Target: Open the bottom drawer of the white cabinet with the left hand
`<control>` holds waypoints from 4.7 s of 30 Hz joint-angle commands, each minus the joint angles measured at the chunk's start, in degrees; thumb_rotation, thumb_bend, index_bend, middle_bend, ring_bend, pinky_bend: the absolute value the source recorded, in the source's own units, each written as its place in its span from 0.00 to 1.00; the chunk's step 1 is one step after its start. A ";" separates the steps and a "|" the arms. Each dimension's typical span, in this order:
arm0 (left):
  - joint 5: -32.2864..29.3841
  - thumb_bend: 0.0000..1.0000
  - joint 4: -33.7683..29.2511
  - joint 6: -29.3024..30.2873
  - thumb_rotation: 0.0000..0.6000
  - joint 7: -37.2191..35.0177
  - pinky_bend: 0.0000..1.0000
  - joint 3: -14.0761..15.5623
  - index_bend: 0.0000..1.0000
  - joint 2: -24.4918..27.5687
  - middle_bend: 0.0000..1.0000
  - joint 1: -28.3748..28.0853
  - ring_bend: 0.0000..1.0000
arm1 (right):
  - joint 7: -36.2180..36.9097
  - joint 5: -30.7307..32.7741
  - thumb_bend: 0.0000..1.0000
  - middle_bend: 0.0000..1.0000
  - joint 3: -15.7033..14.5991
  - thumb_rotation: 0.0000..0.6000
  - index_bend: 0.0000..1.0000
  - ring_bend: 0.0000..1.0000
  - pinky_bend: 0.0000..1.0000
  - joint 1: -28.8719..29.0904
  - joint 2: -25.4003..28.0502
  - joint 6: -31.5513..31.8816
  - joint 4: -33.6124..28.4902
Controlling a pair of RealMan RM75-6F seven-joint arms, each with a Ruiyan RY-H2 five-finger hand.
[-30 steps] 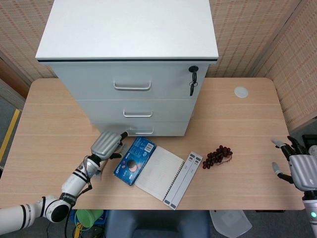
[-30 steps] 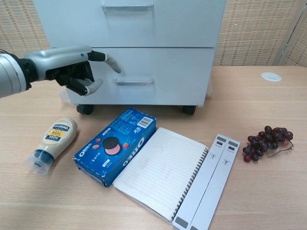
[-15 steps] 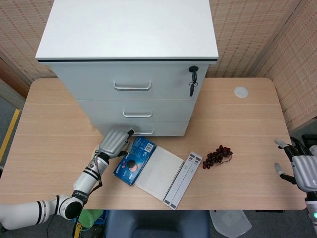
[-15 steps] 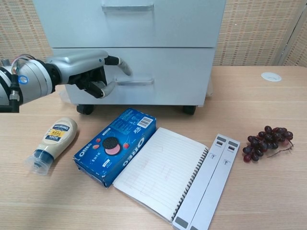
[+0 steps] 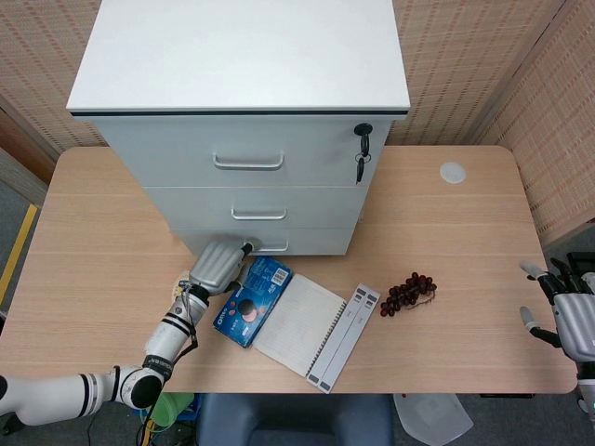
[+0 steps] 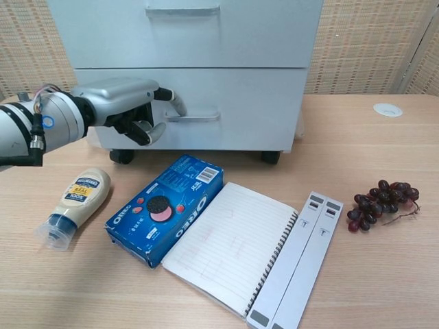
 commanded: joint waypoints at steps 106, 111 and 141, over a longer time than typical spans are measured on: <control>18.78 0.58 -26.71 12.05 1.00 7.48 1.00 14.63 0.29 9.21 0.95 10.61 0.98 | 0.68 -1.03 0.35 0.30 -0.17 1.00 0.18 0.18 0.22 -0.53 -1.54 1.04 1.27; 24.54 0.58 -26.44 14.65 1.00 4.26 1.00 16.35 0.42 11.63 0.93 13.15 0.96 | 0.53 -1.26 0.35 0.30 -0.12 1.00 0.18 0.18 0.22 -0.35 -1.59 1.00 0.99; 18.67 0.31 -8.86 29.79 1.00 -13.15 0.34 14.51 0.21 21.98 0.34 33.69 0.33 | -2.24 -1.59 0.35 0.30 0.13 1.00 0.18 0.18 0.22 0.96 -1.16 -0.14 -1.97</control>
